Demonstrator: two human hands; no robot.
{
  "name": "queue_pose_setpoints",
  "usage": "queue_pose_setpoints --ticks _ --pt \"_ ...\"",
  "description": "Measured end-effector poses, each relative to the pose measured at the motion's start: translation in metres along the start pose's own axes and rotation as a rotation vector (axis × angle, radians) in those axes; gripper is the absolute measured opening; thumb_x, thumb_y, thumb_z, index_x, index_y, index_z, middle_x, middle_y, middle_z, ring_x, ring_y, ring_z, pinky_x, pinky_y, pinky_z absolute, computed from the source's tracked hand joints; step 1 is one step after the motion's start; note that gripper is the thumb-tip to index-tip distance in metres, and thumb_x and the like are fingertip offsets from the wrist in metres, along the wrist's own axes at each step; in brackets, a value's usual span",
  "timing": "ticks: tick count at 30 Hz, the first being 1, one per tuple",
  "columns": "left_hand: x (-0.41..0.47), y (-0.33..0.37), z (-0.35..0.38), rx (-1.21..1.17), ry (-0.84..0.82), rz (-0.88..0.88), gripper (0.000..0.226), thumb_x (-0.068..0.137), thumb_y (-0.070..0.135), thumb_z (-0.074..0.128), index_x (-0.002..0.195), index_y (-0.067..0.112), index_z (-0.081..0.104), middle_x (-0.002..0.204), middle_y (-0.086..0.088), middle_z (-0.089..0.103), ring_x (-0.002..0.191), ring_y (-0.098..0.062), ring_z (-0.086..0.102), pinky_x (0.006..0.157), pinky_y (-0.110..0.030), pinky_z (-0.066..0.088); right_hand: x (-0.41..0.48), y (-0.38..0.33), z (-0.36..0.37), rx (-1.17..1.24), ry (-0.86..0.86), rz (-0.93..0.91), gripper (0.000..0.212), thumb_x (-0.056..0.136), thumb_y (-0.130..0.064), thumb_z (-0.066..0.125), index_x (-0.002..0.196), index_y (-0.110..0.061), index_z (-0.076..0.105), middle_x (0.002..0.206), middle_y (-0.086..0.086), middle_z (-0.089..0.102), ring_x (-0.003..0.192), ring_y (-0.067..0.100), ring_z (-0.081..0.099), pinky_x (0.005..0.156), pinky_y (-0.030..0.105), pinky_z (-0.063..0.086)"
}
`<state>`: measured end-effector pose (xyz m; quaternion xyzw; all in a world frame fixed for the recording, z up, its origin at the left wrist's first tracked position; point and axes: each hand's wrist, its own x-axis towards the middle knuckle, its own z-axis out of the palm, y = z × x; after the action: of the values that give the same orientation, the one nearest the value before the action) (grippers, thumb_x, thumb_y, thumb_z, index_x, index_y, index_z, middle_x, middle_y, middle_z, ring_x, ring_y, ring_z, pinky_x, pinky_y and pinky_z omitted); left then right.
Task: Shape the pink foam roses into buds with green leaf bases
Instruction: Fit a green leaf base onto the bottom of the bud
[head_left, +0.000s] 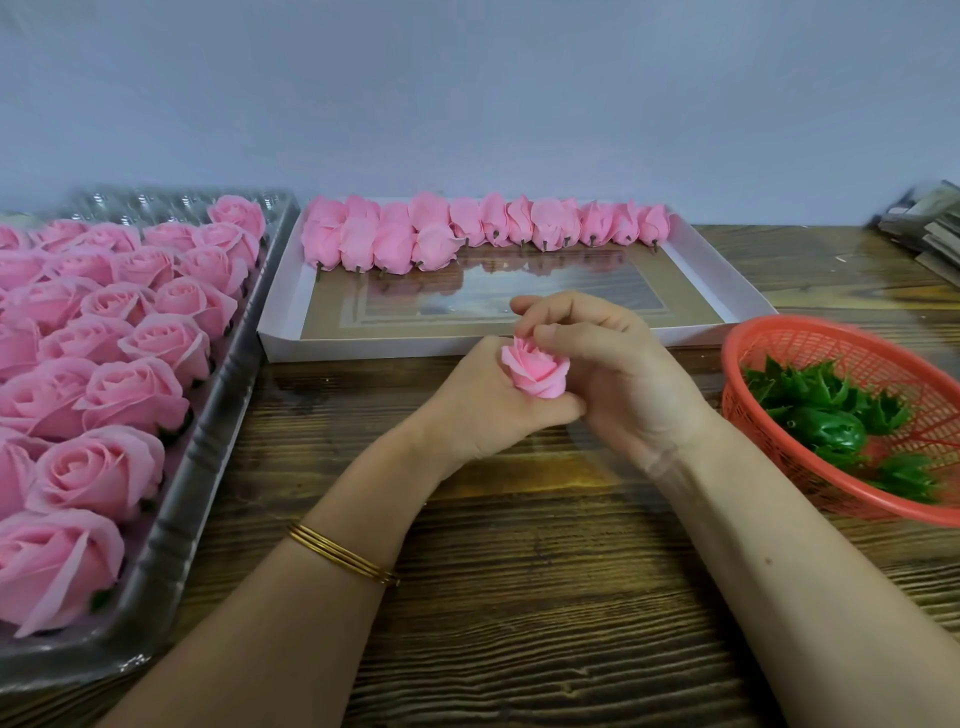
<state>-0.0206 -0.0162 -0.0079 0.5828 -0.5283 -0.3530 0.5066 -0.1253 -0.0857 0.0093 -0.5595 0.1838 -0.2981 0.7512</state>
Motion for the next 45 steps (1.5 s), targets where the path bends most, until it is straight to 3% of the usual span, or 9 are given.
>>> queue_pose_setpoints --ticks 9,12,16,20,23,26,30,36,45 --pt "-0.002 0.003 -0.001 -0.018 -0.004 0.003 0.019 0.079 -0.01 0.069 0.097 -0.009 0.062 0.098 -0.03 0.065 0.086 -0.027 0.063 0.086 -0.048 0.051 -0.005 -0.001 0.003 -0.089 -0.052 0.012 0.01 0.065 -0.004 0.065 0.071 -0.011 0.069 0.09 0.0 0.068 0.089 0.007 0.065 0.081 0.02 0.05" --pt "-0.003 0.003 -0.001 -0.023 -0.009 -0.013 0.019 0.078 -0.011 0.069 0.096 -0.005 0.064 0.097 -0.022 0.069 0.088 -0.02 0.066 0.086 -0.04 0.052 -0.005 -0.001 0.003 -0.145 -0.056 0.014 0.01 0.065 -0.004 0.067 0.073 -0.01 0.068 0.096 0.005 0.067 0.093 0.007 0.064 0.083 0.021 0.05" --pt "-0.003 0.004 -0.002 -0.041 -0.018 -0.005 0.031 0.077 -0.011 0.071 0.082 0.019 0.063 0.08 0.009 0.067 0.083 -0.003 0.065 0.079 -0.02 0.054 -0.006 0.001 0.005 -0.174 -0.092 -0.003 0.015 0.066 -0.004 0.068 0.068 -0.018 0.072 0.09 0.001 0.067 0.092 0.009 0.062 0.083 0.02 0.051" --pt "-0.003 0.004 -0.003 -0.048 -0.021 0.001 0.025 0.077 -0.01 0.071 0.09 0.01 0.064 0.092 -0.006 0.067 0.092 -0.015 0.065 0.086 -0.029 0.054 -0.005 0.004 0.004 -0.178 -0.126 -0.013 0.018 0.068 -0.005 0.07 0.07 -0.023 0.073 0.088 -0.005 0.069 0.092 0.01 0.061 0.087 0.022 0.05" --pt "-0.003 0.004 -0.003 -0.059 -0.023 0.006 0.021 0.077 -0.012 0.07 0.092 0.002 0.064 0.087 -0.006 0.066 0.087 -0.014 0.064 0.08 -0.028 0.055 -0.005 0.004 0.003 -0.175 -0.133 -0.024 0.019 0.069 -0.006 0.071 0.073 -0.024 0.075 0.088 -0.005 0.07 0.093 0.011 0.062 0.089 0.023 0.051" --pt "-0.003 0.003 -0.003 -0.101 -0.035 -0.003 0.027 0.077 -0.012 0.069 0.076 0.013 0.059 0.062 0.015 0.061 0.064 0.003 0.058 0.061 -0.013 0.046 -0.005 0.004 0.002 -0.158 -0.159 -0.017 0.019 0.071 -0.005 0.071 0.079 -0.023 0.075 0.087 -0.004 0.07 0.091 0.011 0.063 0.087 0.023 0.051" --pt "-0.001 0.002 -0.003 -0.162 -0.042 0.001 0.035 0.071 -0.007 0.068 0.06 0.023 0.054 0.047 0.015 0.052 0.048 0.003 0.05 0.052 -0.01 0.039 -0.004 0.003 0.001 -0.115 -0.162 0.029 0.023 0.071 -0.005 0.069 0.093 -0.012 0.072 0.089 0.002 0.069 0.089 0.013 0.064 0.08 0.024 0.053" --pt "0.0 0.001 -0.001 -0.149 -0.026 -0.013 0.031 0.069 0.01 0.073 0.048 0.024 0.055 0.046 0.011 0.046 0.046 -0.007 0.043 0.054 -0.024 0.038 -0.003 -0.006 -0.001 0.091 -0.132 0.124 0.03 0.078 -0.015 0.054 0.105 -0.006 0.062 0.084 0.009 0.064 0.078 0.02 0.063 0.061 0.033 0.053" --pt "0.001 -0.001 -0.002 -0.15 -0.051 0.026 0.027 0.069 0.006 0.07 0.058 0.022 0.052 0.049 0.014 0.047 0.047 -0.002 0.044 0.05 -0.017 0.036 -0.002 0.002 -0.002 -0.008 -0.164 0.061 0.017 0.071 -0.007 0.071 0.084 -0.015 0.076 0.088 0.006 0.067 0.082 0.016 0.066 0.068 0.03 0.056"
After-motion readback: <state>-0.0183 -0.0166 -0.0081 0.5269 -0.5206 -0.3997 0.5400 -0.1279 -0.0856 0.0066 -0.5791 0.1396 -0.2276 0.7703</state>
